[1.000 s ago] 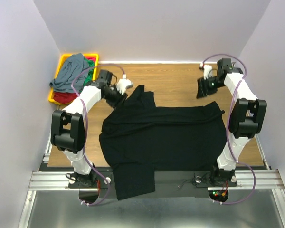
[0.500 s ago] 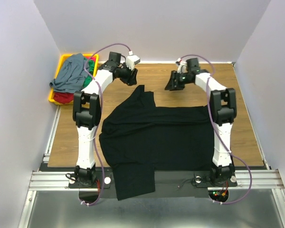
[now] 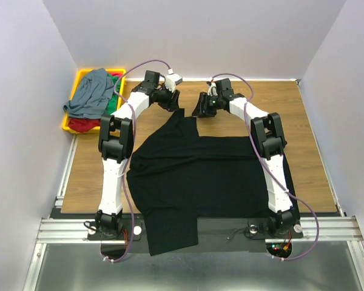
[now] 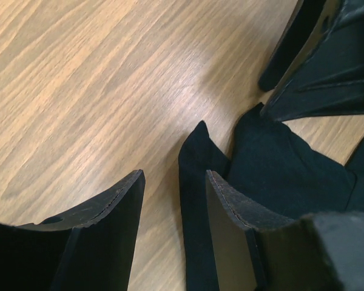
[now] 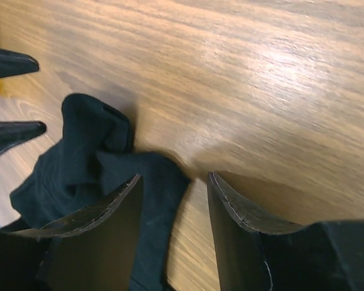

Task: Fold and stack the t-shirts
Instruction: Flatten the tshirt out

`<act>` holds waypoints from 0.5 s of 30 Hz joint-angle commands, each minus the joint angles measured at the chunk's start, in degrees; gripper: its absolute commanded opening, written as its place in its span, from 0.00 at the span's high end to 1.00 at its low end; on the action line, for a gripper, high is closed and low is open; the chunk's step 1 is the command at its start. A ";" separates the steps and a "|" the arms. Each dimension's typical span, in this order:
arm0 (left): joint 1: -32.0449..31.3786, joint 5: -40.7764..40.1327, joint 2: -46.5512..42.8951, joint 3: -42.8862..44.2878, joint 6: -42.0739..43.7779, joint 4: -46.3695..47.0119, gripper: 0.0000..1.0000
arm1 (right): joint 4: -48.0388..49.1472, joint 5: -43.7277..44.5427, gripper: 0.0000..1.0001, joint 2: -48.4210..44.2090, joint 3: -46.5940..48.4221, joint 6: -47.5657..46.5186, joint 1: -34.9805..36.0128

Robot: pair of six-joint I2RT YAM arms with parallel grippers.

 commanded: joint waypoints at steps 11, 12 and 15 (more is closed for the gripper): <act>-2.42 3.18 3.48 5.24 -1.82 3.28 0.43 | 2.72 -3.38 0.52 2.86 -1.11 2.50 0.96; -2.51 3.18 3.83 5.33 -1.82 3.28 0.43 | 2.72 -3.73 0.52 2.86 -1.38 2.50 1.05; -3.04 3.27 4.63 5.51 -1.99 3.37 0.44 | 2.72 -4.18 0.52 2.86 -1.82 2.50 1.14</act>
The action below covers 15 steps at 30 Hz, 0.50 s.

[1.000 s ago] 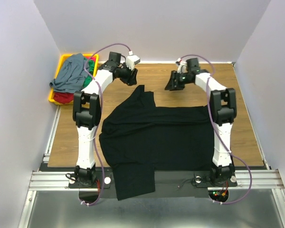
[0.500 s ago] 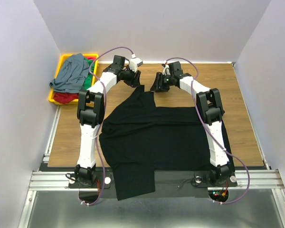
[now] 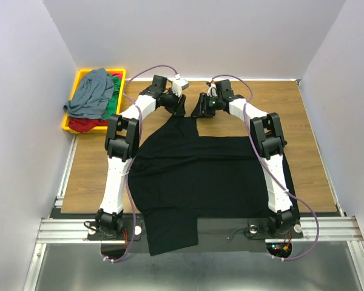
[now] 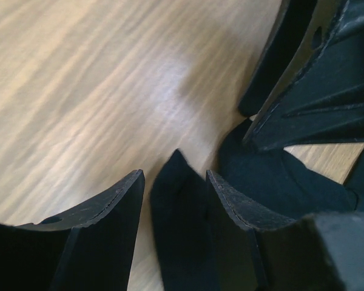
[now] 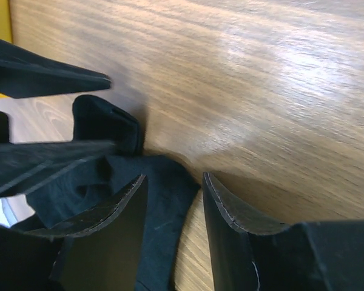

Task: Fold and stack the t-shirts
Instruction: Flatten the tshirt out

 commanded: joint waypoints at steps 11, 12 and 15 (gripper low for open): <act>-0.35 -0.52 -1.12 3.13 -1.62 3.20 0.77 | 0.25 0.00 0.99 0.61 -2.20 -2.16 0.68; -0.17 -0.53 -1.73 2.87 -1.80 3.55 0.78 | 0.25 0.96 0.99 0.26 -2.37 -2.78 0.76; 0.70 -1.05 -3.75 1.11 -2.42 5.05 0.87 | 0.42 3.77 0.99 -1.50 -2.98 -4.18 0.59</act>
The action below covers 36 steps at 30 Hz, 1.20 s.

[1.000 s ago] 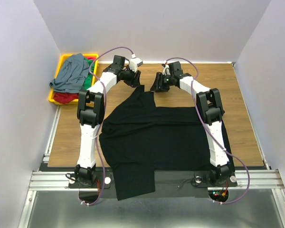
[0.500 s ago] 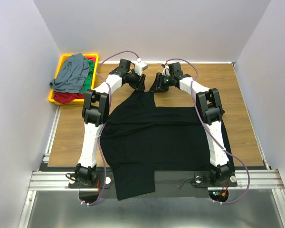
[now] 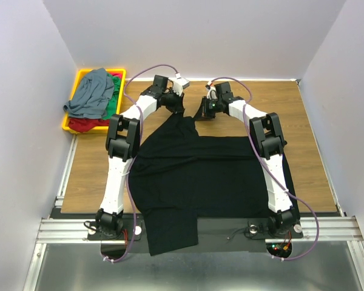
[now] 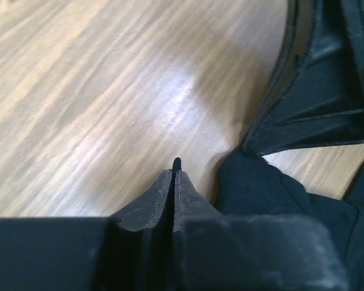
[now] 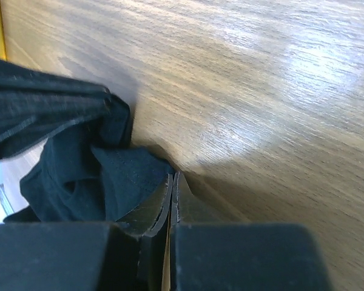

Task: Fold and stack the t-shirts
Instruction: Flatten the tshirt out

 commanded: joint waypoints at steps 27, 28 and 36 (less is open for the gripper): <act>6.70 -13.73 2.07 14.02 -1.72 2.51 0.50 | 4.73 26.34 0.85 2.63 10.73 -12.23 -0.09; 6.96 -13.91 1.54 14.11 -1.72 2.51 0.48 | 4.73 26.78 0.76 1.67 10.13 -12.85 -0.18; 7.76 -10.23 -17.14 -2.97 -1.46 4.18 0.44 | 3.77 29.60 0.16 -21.50 -6.56 -24.77 -1.06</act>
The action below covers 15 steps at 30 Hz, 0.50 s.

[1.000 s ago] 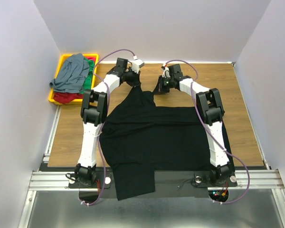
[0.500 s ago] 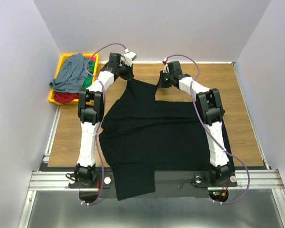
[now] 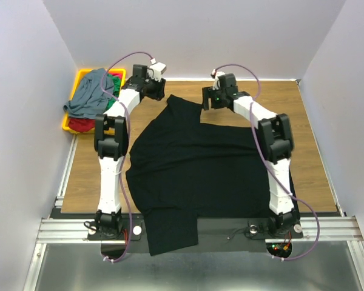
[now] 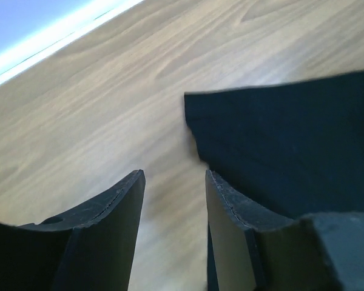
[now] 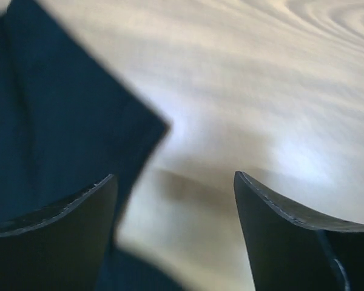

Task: Fold and stack the t-shirts
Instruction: Flatten the tshirt out

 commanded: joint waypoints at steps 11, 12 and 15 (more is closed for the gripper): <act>-1.08 3.03 -23.88 -25.18 3.34 -4.46 0.52 | -19.28 -5.81 0.23 -26.97 -19.41 -18.58 -13.92; -1.17 2.51 -25.19 -28.32 4.47 -4.64 0.53 | -20.07 -5.55 0.24 -28.46 -20.81 -19.98 -14.54; -1.17 1.28 -27.14 -34.56 5.71 -4.90 0.53 | -21.49 -4.24 0.28 -30.58 -26.09 -22.44 -16.22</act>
